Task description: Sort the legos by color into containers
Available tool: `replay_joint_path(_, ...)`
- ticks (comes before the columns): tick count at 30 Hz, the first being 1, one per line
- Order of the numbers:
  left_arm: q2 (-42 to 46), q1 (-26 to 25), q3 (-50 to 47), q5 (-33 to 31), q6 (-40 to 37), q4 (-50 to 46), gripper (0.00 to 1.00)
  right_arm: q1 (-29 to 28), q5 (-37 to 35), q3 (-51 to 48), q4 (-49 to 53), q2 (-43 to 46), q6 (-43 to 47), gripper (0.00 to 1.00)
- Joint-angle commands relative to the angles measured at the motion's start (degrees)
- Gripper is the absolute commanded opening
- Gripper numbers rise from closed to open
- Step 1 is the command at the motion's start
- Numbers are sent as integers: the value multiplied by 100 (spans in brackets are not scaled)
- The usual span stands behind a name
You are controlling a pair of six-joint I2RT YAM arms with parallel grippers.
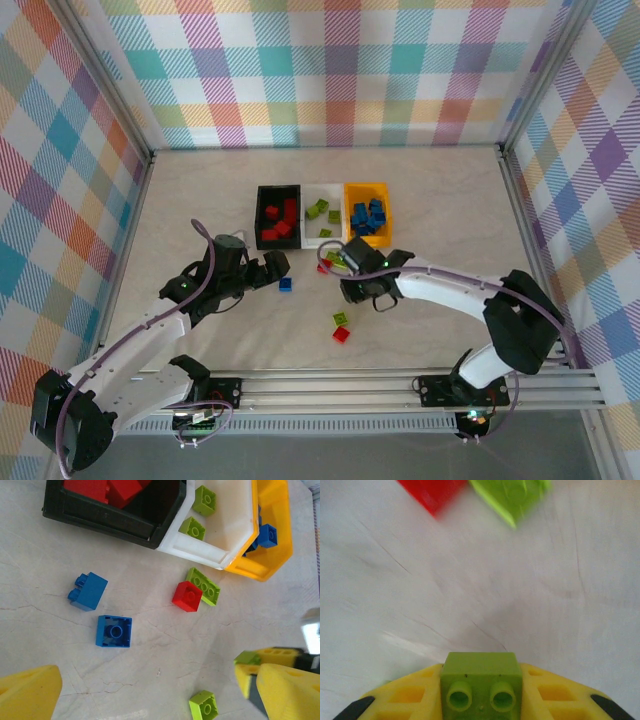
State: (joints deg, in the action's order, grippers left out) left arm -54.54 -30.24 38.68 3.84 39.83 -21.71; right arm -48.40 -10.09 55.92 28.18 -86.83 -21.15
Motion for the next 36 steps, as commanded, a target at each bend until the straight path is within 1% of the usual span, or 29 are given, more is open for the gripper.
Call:
replay_joint_path(1,88,44,-30,26,-38,-89,100,277,310,788,-90,-108,255,31)
replay_joint_path(5,142,44,-97,48,-48,-95,100,545,424,1785,-226,-994,355,31)
replay_joint_path(9,137,36,-62,157,-82,-127,100,1031,691,2836,-265,-2048,193,32)
replay_joint_path(13,59,31,-80,258,-111,-118,100,1207,640,3761,-129,-2822,210,33)
replay_joint_path(16,15,18,-147,349,-114,-46,100,1288,647,4301,69,-3264,173,37)
replay_joint_path(17,-15,12,-175,371,-120,-18,100,1319,670,4428,125,-3372,143,40)
replay_joint_path(18,-43,-4,-185,393,-125,3,100,1343,706,4520,182,-3431,100,44)
replay_joint_path(20,-132,-55,-170,434,-175,29,100,1368,750,4529,149,-3384,66,53)
replay_joint_path(21,-188,-98,-141,442,-215,16,100,1368,758,4478,92,-3287,58,55)
replay_joint_path(24,-385,-270,-12,393,-309,-24,98,1368,775,4271,-52,-2930,62,60)
replay_joint_path(26,-534,-424,106,342,-363,-25,98,1368,749,4053,-87,-2637,49,61)
replay_joint_path(31,-1141,-1244,517,109,-502,-16,98,1372,813,2848,-415,-1600,-91,62)
replay_joint_path(36,-2321,-2270,1093,-47,-837,-172,94,1368,746,1149,-799,-370,-283,62)
